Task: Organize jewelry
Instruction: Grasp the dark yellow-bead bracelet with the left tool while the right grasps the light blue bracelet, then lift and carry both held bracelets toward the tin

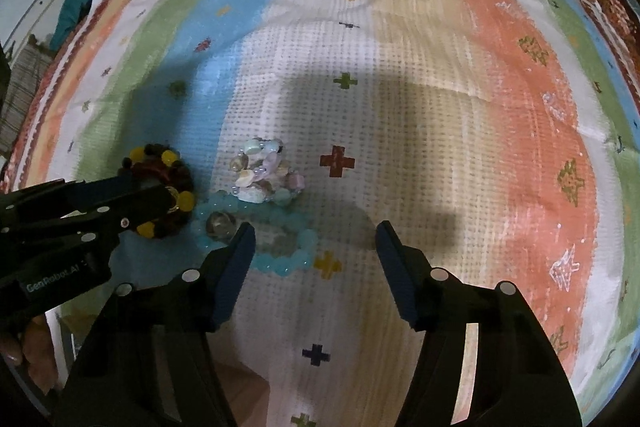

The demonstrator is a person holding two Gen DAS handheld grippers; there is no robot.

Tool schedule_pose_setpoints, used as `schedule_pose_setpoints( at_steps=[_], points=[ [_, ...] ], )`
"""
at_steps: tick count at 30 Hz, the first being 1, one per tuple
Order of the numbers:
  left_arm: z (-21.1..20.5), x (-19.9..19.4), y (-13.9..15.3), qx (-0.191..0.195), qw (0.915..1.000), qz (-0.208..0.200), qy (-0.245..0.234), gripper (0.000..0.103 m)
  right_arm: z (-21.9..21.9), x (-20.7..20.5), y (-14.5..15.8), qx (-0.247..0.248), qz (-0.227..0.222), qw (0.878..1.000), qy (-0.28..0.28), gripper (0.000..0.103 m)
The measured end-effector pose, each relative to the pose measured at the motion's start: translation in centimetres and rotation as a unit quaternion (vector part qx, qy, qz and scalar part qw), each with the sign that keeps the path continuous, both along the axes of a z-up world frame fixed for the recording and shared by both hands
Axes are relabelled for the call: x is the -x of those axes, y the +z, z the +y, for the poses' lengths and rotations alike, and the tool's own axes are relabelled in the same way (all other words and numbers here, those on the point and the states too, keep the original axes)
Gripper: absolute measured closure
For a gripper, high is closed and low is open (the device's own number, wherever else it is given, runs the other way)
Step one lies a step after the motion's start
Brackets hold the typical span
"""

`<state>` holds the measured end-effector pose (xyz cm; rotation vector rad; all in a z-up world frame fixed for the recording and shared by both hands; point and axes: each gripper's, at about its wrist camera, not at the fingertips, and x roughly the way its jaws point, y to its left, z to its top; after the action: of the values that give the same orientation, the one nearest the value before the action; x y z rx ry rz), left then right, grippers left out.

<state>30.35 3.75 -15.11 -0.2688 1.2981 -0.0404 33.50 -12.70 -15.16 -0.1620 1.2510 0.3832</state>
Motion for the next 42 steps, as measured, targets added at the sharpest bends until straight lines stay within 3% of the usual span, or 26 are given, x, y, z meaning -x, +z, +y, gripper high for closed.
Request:
schedule_pose_setpoints(
  at_steps=[8, 11, 13, 14, 22, 42],
  points=[
    [0.0, -0.4, -0.9, 0.003, 0.9999, 0.01, -0.003, 0.073, 0.4, -0.3, -0.5, 0.007, -0.003, 1.0, 0.007, 0.058],
    [-0.5, -0.5, -1.2, 0.001, 0.9999, 0.012, -0.009, 0.081, 0.5, -0.3, -0.6, 0.009, 0.0, 1.0, 0.013, 0.072],
    [-0.6, -0.5, -1.1, -0.008, 0.9999, 0.01, -0.009, 0.089, 0.5, -0.2, -0.7, 0.009, 0.0, 1.0, 0.016, 0.087],
    [-0.6, -0.4, -1.1, -0.008, 0.9999, 0.01, -0.008, 0.089, 0.5, -0.2, -0.8, 0.004, 0.003, 1.0, 0.018, 0.089],
    [0.0, 0.1, 0.1, -0.012, 0.9999, -0.004, 0.004, 0.093, 0.2, 0.4, 0.2, -0.002, -0.008, 1.0, 0.024, 0.091],
    [-0.2, 3.5, 3.8, -0.045, 0.9982, -0.038, 0.005, 0.093, -0.7, 3.3, 6.2, -0.027, -0.063, 0.997, 0.024, 0.091]
  ],
)
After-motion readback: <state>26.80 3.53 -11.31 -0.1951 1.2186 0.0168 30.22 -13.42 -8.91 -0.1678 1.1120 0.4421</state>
